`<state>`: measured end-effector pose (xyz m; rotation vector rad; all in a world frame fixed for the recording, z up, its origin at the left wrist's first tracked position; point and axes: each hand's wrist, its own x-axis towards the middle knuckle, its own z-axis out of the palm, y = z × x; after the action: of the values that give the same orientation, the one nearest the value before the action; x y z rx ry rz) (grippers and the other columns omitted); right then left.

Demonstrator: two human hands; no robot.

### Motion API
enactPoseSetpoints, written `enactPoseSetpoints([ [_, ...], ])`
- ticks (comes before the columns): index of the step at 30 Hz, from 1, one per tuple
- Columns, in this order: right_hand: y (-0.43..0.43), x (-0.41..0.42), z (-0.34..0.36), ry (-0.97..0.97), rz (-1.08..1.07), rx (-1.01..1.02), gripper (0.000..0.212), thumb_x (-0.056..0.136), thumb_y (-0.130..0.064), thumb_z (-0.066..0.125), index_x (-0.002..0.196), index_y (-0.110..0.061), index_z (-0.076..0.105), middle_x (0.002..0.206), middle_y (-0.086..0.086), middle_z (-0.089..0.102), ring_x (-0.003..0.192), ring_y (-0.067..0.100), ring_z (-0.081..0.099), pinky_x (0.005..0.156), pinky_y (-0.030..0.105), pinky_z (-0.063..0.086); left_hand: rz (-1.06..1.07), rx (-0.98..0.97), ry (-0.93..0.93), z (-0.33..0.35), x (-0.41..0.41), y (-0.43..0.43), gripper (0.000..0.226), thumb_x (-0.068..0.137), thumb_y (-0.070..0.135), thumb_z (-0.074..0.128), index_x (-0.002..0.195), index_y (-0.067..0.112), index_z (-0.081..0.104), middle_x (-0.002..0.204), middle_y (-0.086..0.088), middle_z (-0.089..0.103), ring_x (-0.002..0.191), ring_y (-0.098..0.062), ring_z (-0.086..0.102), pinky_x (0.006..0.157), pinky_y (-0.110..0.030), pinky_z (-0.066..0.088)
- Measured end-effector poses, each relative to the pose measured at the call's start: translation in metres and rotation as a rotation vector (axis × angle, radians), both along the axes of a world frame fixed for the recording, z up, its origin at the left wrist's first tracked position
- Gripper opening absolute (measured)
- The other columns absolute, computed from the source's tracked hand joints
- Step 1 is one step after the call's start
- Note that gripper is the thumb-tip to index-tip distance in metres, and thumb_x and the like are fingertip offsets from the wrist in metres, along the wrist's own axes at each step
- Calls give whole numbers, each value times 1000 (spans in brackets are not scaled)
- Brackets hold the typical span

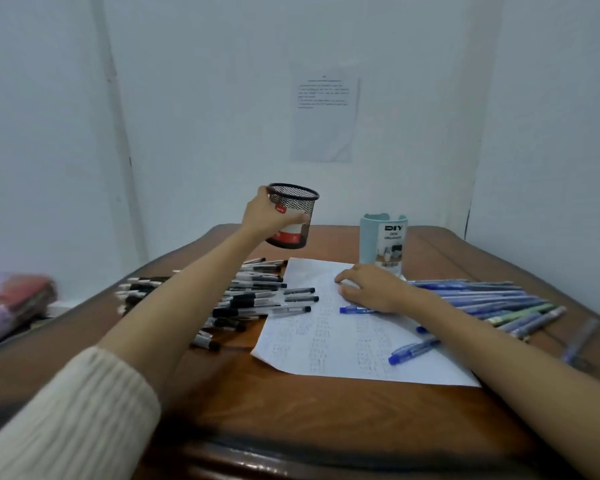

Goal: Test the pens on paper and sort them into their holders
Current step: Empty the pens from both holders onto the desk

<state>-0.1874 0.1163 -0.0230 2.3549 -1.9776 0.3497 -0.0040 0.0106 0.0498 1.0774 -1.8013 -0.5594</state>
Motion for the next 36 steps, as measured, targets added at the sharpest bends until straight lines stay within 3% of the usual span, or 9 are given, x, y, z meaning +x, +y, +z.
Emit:
enactPoseSetpoints([
  [6, 4, -1, 4, 7, -20, -66, 33, 97, -32, 43, 123, -18, 58, 124, 8, 54, 113, 23, 49, 95, 37, 42, -35, 119, 143, -15, -39, -22, 82, 63, 24, 86, 128, 9, 38, 126, -7, 52, 116, -22, 50, 88, -29, 43],
  [10, 3, -4, 14, -15, -147, -816, 12, 77, -13, 68, 89, -11, 69, 99, 11, 59, 93, 28, 53, 72, 35, 48, -1, 148, 222, -30, -42, -32, 84, 62, 23, 86, 129, 6, 37, 128, -10, 52, 117, -24, 50, 93, -33, 45],
  [12, 3, -7, 19, -219, -313, -1041, 38, 66, -8, 74, 102, -14, 64, 109, 13, 53, 96, 30, 50, 68, 30, 39, -5, 183, 245, -39, -40, -36, 84, 63, 21, 86, 129, 6, 36, 129, -11, 52, 116, -24, 51, 88, -30, 45],
  [15, 6, -15, 24, -519, -568, -864, 80, 64, -17, 79, 132, -16, 37, 130, 14, 33, 116, 28, 34, 82, 29, 32, 7, 187, 212, -46, -36, -41, 84, 63, 22, 86, 128, 8, 35, 127, -10, 52, 115, -24, 51, 86, -29, 44],
  [19, -19, -41, 26, -1025, -611, -370, 120, 42, -33, 94, 135, -18, 19, 131, 12, 38, 126, 32, 35, 101, 43, 35, 20, 162, 169, -47, -33, -49, 84, 64, 21, 85, 130, 8, 34, 128, -10, 51, 118, -25, 49, 95, -35, 45],
  [21, -28, -50, 32, -1161, -513, -171, 91, 42, -22, 94, 116, -11, 42, 120, 10, 55, 111, 28, 52, 94, 42, 45, 49, 147, 164, -48, -32, -53, 85, 64, 21, 85, 132, 7, 35, 130, -11, 47, 120, -26, 47, 99, -38, 44],
  [23, -35, -58, 38, -1150, -481, -129, 51, 58, -7, 87, 95, -10, 52, 109, 10, 62, 98, 23, 58, 86, 36, 49, 76, 141, 156, -47, -31, -56, 88, 64, 20, 85, 134, 6, 34, 133, -12, 43, 121, -27, 45, 100, -39, 43],
  [29, -59, -76, 22, -1003, -733, -363, 73, 55, -31, 87, 114, -13, 48, 124, 10, 53, 118, 31, 47, 98, 49, 43, 157, 129, 163, -51, -20, -73, 91, 62, 23, 86, 136, 7, 35, 133, -12, 45, 126, -29, 41, 104, -46, 39],
  [36, -52, -82, 14, -929, -780, -458, 79, 64, -38, 83, 126, -8, 44, 132, 15, 48, 126, 33, 38, 104, 49, 35, 241, 107, 112, -50, -8, -80, 88, 65, 30, 84, 136, 7, 36, 134, -10, 47, 129, -29, 34, 108, -45, 31],
])
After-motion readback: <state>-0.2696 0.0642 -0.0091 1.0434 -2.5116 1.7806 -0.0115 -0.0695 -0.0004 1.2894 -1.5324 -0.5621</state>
